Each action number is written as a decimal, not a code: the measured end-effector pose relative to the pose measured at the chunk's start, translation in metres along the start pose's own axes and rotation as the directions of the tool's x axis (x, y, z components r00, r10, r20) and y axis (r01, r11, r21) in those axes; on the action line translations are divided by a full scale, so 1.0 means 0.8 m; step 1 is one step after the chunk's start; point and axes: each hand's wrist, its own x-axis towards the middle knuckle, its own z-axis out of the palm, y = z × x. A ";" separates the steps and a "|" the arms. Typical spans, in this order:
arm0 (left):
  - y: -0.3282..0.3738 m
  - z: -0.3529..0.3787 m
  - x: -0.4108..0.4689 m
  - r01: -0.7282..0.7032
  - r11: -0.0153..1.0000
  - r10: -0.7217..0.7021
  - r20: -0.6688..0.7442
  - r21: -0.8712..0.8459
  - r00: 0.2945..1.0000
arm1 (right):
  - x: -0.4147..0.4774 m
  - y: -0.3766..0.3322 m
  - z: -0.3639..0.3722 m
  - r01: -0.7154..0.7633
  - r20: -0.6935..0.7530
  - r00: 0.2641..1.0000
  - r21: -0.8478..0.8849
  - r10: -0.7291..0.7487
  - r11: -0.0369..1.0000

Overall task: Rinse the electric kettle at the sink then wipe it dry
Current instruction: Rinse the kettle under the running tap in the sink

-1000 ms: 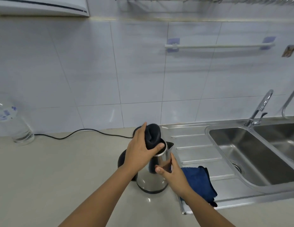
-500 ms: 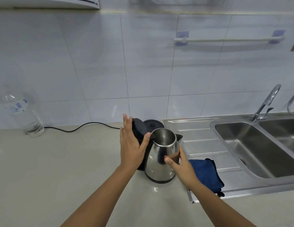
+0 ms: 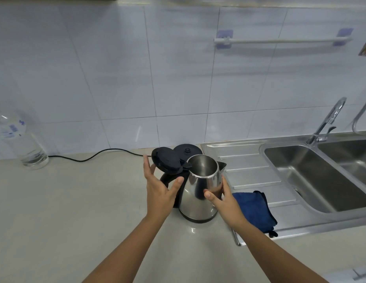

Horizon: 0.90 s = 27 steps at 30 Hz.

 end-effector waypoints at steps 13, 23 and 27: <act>-0.028 0.013 0.043 0.256 0.954 -0.266 0.047 0.155 0.963 | 0.010 -0.015 -0.003 0.030 -0.026 0.999 0.131 -0.027 0.991; 0.045 0.160 0.106 0.169 0.983 -0.176 0.115 0.075 0.978 | 0.059 -0.059 -0.141 0.156 -0.190 0.974 0.152 -0.126 0.976; 0.061 0.260 0.099 0.150 0.987 -0.157 0.191 0.050 0.969 | 0.062 -0.050 -0.234 0.176 -0.241 0.960 0.122 -0.143 0.977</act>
